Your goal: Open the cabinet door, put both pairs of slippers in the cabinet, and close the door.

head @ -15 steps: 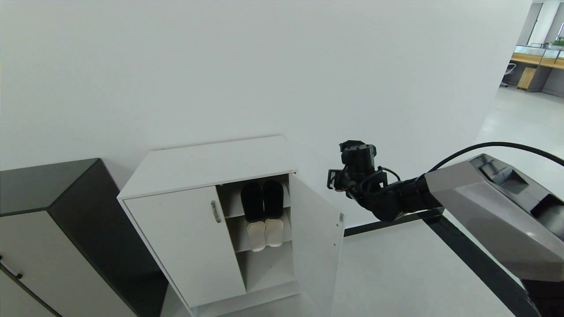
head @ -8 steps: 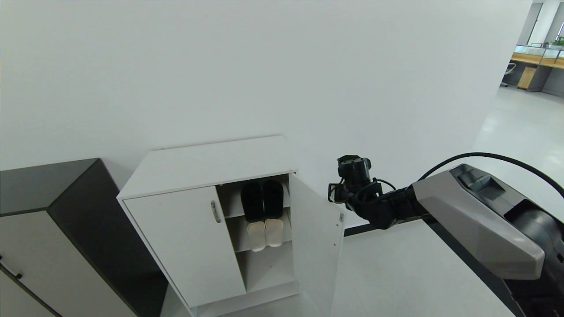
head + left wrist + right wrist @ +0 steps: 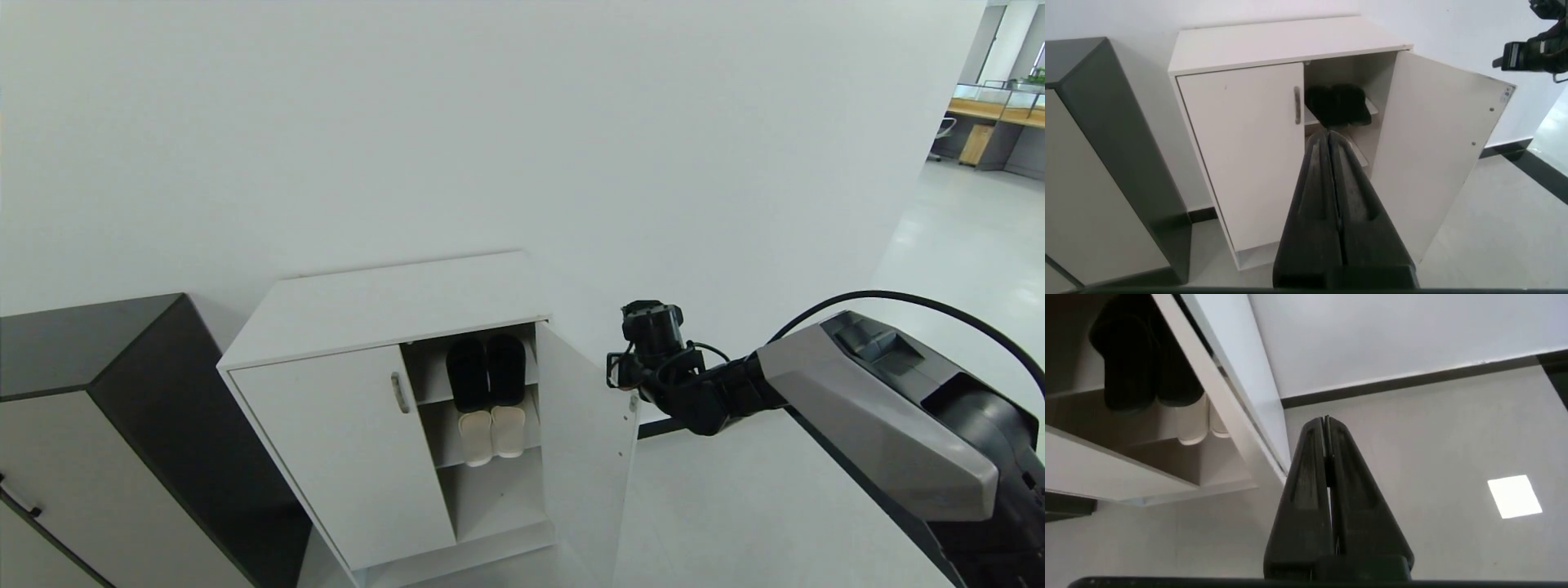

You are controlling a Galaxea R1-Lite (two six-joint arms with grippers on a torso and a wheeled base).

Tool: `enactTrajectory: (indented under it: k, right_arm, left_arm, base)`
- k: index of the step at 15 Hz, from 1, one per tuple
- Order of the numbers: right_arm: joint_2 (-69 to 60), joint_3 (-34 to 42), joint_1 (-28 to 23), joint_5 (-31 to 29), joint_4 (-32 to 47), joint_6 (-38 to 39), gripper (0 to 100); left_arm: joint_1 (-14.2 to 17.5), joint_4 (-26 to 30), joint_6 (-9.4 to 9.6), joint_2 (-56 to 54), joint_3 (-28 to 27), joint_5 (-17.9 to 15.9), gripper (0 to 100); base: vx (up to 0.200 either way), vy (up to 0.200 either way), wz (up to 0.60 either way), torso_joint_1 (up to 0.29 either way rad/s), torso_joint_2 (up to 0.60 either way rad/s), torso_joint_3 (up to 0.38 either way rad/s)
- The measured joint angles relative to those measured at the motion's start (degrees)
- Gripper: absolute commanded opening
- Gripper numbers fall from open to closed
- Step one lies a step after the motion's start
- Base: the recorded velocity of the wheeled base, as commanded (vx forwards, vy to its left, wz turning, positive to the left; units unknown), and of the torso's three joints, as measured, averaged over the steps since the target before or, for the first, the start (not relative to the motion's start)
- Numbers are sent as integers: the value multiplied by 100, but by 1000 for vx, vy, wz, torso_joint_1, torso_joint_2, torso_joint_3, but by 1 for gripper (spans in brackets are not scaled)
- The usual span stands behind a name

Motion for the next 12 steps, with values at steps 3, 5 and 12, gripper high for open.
enactTrajectory:
  k: [3, 5, 12]
  right_arm:
    - [0, 126, 11, 0, -9, 0, 0]
    - [-6, 226, 52, 0, -26, 0, 0]
    - [-306, 763, 499, -9, -61, 211, 0]
  left_arm:
    - [-7, 0, 0, 0, 0, -2, 0]
    - [-7, 0, 2, 0, 0, 0, 0]
    - [-5, 0, -4, 0, 0, 0, 0]
  base:
    - [0, 0, 0, 0, 0, 0]
    - [0, 0, 0, 0, 0, 0]
    - [0, 0, 0, 0, 0, 0]
